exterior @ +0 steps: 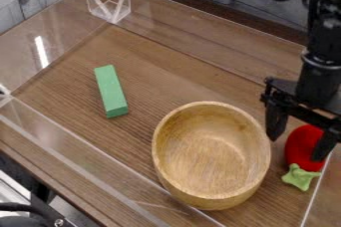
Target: Move the red fruit to the left
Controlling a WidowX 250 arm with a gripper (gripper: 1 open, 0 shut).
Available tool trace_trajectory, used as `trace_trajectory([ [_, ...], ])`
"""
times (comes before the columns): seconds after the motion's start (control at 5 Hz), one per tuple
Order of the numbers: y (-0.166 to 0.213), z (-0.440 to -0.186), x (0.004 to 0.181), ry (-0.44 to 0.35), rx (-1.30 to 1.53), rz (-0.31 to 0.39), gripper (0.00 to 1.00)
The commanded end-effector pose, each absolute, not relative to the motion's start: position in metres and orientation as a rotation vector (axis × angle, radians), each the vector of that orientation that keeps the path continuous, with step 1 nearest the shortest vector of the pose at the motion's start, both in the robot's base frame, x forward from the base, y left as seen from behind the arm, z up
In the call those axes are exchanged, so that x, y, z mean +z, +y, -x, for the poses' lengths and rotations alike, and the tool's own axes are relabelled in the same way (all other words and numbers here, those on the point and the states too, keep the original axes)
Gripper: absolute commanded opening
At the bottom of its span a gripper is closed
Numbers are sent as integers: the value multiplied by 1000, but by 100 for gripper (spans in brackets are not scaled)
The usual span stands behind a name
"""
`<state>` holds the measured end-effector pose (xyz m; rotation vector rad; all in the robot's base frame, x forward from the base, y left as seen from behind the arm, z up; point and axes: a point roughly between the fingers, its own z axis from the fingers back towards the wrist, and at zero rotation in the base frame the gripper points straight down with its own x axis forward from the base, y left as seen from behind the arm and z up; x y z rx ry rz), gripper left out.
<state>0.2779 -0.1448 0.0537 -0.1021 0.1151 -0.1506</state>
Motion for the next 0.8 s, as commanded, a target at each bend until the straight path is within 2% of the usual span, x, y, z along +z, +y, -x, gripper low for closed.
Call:
trace_trajectory([
  [0.0,-144,-286,63,59,-130,120,100],
  [0.6,-140,-295,40,26,-128,128,100],
])
